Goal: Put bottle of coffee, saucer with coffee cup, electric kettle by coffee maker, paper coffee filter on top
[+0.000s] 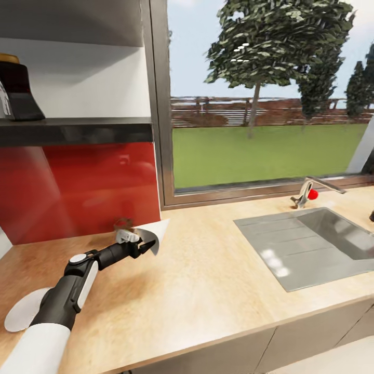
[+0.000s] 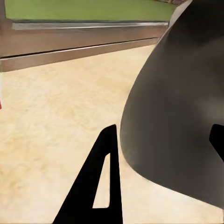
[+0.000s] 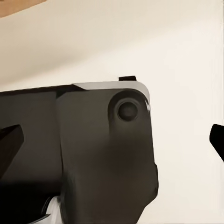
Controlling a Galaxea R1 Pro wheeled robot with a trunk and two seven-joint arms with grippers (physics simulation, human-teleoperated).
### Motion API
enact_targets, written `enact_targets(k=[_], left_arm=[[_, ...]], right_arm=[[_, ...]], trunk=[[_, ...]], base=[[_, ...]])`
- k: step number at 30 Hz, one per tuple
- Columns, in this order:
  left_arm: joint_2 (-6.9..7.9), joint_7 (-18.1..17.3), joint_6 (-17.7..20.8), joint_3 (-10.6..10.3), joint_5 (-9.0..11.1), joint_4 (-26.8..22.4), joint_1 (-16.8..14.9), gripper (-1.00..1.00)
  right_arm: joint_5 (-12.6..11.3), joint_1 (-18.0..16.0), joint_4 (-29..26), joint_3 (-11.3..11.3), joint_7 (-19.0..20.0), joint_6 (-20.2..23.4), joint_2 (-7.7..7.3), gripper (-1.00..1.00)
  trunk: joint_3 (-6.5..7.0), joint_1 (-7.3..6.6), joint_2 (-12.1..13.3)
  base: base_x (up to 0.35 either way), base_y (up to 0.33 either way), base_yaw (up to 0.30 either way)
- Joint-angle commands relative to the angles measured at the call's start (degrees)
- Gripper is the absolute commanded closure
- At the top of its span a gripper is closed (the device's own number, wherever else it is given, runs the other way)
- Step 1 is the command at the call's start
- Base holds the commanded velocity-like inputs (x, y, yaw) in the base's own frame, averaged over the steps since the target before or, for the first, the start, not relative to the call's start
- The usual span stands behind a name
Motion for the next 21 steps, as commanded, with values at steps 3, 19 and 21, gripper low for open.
enact_targets(k=[3, 19, 21], left_arm=[[0.01, -0.23, 0.53, 0.08, 0.25, 0.01, -0.04, 1.0], [0.02, -0.18, 0.61, 0.1, 0.25, 0.15, 0.01, 1.0], [0.0, -0.18, 0.61, 0.09, 0.25, 0.15, 0.0, 1.0]], right_arm=[[-0.03, -0.05, 0.07, -0.43, 0.05, -0.19, 0.04, -1.0], [-0.03, -0.05, 0.12, -0.47, 0.05, -0.19, 0.04, -1.0], [-0.03, -0.05, 0.12, -0.47, 0.05, -0.19, 0.04, -1.0]], trunk=[[-0.03, 0.04, -0.12], [0.43, 0.04, -0.12], [0.44, 0.04, -0.12]], base=[[0.002, -0.27, -0.237], [-0.08, -0.272, -0.249], [-0.065, -0.272, -0.26]])
